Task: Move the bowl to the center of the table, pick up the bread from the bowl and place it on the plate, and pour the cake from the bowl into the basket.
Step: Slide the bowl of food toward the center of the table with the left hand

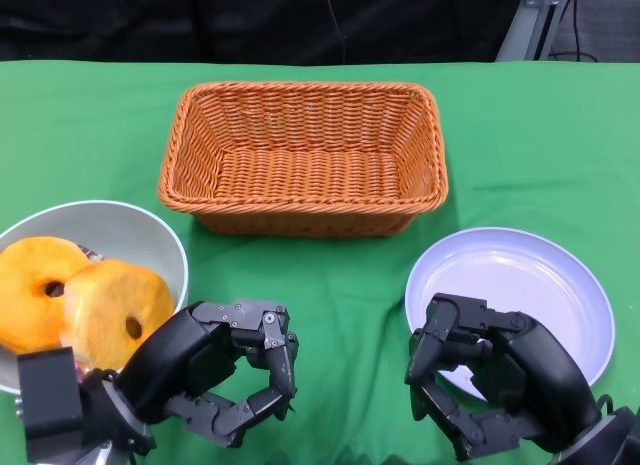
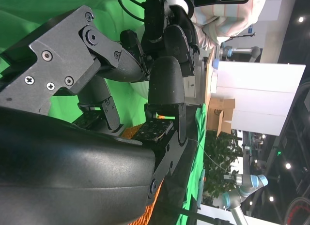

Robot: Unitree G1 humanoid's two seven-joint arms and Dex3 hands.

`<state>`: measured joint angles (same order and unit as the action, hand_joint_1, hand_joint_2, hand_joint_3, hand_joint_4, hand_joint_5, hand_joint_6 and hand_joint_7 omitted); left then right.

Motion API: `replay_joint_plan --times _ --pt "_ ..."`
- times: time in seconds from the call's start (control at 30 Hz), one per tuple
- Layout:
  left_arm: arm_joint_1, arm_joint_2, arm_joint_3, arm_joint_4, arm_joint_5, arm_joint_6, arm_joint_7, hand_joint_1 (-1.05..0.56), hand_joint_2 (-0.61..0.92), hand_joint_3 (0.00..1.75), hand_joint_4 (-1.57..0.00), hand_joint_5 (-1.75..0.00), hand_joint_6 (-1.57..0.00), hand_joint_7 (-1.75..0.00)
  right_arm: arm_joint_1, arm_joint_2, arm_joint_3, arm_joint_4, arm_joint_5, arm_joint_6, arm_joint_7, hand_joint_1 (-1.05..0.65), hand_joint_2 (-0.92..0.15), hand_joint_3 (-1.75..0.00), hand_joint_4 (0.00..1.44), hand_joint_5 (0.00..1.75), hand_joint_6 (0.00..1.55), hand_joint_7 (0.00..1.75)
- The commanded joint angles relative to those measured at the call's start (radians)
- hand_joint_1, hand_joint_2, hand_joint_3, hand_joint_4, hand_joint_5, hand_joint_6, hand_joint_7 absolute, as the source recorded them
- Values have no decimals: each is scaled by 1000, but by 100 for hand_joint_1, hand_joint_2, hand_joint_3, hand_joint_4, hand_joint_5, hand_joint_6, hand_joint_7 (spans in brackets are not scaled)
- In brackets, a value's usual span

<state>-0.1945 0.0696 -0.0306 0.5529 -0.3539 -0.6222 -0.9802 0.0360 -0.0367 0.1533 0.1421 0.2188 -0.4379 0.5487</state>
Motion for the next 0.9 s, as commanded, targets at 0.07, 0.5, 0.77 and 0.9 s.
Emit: replay_joint_plan --times 0.07,0.5,0.77,0.9 --pt "-17 15 12 11 0 -12 -2 -17 57 102 -72 -169 -77 -136 -4 -3 -8 2 7 -3 -4 -11 -43 -122 75 170 70 136" --pt "-15 15 11 5 1 -7 1 -16 57 105 -73 -170 -77 -136 -7 -2 -10 10 9 -13 1 -10 -45 -120 75 170 70 136" --pt "-15 13 12 8 -4 -10 -3 -15 55 107 -73 -170 -77 -136 -7 0 -11 9 9 -8 0 -8 -45 -120 75 170 71 136" --pt "-13 5 24 -8 -33 5 -7 -15 56 107 -73 -168 -78 -134 -8 3 -12 12 7 -9 -2 -8 -44 -121 76 170 71 136"
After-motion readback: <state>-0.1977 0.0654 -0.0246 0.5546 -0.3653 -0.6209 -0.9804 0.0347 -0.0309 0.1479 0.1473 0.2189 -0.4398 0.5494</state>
